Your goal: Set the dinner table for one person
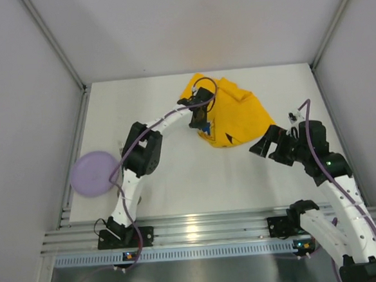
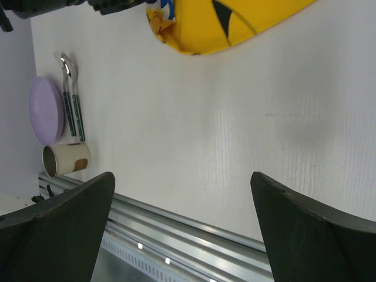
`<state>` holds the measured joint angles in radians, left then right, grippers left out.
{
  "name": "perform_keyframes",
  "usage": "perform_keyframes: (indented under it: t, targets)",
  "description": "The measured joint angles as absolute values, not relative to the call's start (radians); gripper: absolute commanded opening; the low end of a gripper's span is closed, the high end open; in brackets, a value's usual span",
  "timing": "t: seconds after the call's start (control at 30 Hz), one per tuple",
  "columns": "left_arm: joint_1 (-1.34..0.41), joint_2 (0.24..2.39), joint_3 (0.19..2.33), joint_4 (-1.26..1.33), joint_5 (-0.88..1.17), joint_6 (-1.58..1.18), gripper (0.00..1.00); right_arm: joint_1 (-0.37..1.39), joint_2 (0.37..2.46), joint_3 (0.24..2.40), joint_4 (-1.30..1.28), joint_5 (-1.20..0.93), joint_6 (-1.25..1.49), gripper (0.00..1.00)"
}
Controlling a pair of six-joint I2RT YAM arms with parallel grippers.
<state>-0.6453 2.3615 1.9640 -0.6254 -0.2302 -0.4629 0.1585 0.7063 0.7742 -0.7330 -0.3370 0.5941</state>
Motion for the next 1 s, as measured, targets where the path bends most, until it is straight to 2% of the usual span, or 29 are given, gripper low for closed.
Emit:
perform_keyframes:
  t: [0.07,0.1,0.13,0.17,0.2,0.27,0.47,0.8,1.0]
  targets:
    - [-0.615,2.281,1.841,-0.631,-0.239,-0.451,0.00,0.159,0.727,0.773,-0.719,-0.348,0.594,1.00]
    - [-0.599,2.249,1.790,-0.630,-0.246,-0.444,0.06,0.159,0.739,0.773,-0.712,-0.357,0.594,1.00]
    - [-0.583,2.220,1.747,-0.633,-0.254,-0.438,0.32,0.159,0.748,0.772,-0.705,-0.364,0.594,1.00]
    - [-0.571,2.199,1.715,-0.638,-0.263,-0.424,0.50,0.159,0.757,0.772,-0.696,-0.371,0.594,1.00]
    - [-0.559,2.181,1.691,-0.642,-0.276,-0.413,0.61,0.159,0.764,0.772,-0.686,-0.376,0.594,1.00]
    - [-0.541,2.155,1.660,-0.658,-0.306,-0.404,0.76,0.159,0.779,0.772,-0.670,-0.389,0.595,1.00]
    - [-0.548,2.148,1.682,-0.706,-0.339,-0.369,0.78,0.159,0.795,0.765,-0.643,-0.409,0.594,1.00]
    - [-0.610,2.220,2.006,-0.720,-0.335,-0.303,0.76,0.159,0.813,0.768,-0.635,-0.413,0.560,1.00]
    - [-0.648,2.335,2.068,-0.719,-0.314,-0.303,0.75,0.159,0.849,0.803,-0.667,-0.397,0.509,1.00]
